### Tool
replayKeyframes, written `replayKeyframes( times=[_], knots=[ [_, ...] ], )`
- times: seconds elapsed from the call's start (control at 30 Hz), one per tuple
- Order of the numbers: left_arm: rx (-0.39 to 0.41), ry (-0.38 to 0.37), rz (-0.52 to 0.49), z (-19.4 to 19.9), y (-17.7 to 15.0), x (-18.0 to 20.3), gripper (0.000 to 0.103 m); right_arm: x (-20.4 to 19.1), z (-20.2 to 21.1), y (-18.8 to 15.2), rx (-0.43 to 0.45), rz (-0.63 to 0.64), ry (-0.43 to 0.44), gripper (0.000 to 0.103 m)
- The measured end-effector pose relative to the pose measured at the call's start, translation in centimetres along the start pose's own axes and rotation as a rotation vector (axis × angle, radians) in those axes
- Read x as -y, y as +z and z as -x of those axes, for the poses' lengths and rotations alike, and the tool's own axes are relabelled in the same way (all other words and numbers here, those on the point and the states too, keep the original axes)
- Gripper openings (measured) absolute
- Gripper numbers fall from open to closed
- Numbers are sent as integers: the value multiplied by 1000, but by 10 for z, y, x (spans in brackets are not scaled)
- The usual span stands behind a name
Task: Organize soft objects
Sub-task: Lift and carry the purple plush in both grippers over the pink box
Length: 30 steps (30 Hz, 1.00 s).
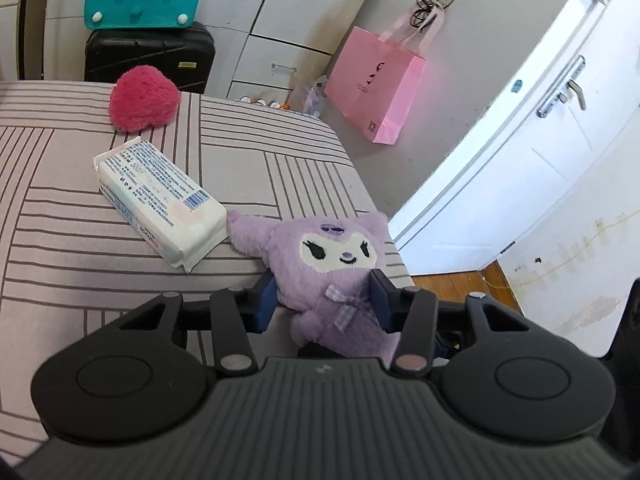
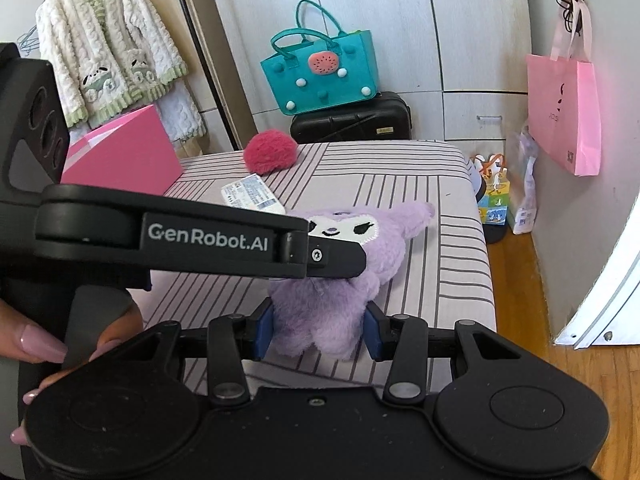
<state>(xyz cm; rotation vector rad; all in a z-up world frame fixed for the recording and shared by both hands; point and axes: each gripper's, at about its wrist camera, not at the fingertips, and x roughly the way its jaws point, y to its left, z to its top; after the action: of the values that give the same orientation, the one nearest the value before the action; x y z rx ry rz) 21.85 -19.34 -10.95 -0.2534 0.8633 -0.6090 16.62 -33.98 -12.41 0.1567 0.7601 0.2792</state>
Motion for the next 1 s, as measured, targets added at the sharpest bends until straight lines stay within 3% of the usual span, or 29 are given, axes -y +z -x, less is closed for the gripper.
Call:
replayKeyframes(
  times=[0.53, 1.0],
  knots=[
    [-51, -59, -63, 65, -15, 8, 46, -28, 49, -5, -56, -16, 97, 49],
    [0, -74, -105, 142, -29, 1, 46, -83, 91, -5, -66, 101, 178, 49]
  ],
)
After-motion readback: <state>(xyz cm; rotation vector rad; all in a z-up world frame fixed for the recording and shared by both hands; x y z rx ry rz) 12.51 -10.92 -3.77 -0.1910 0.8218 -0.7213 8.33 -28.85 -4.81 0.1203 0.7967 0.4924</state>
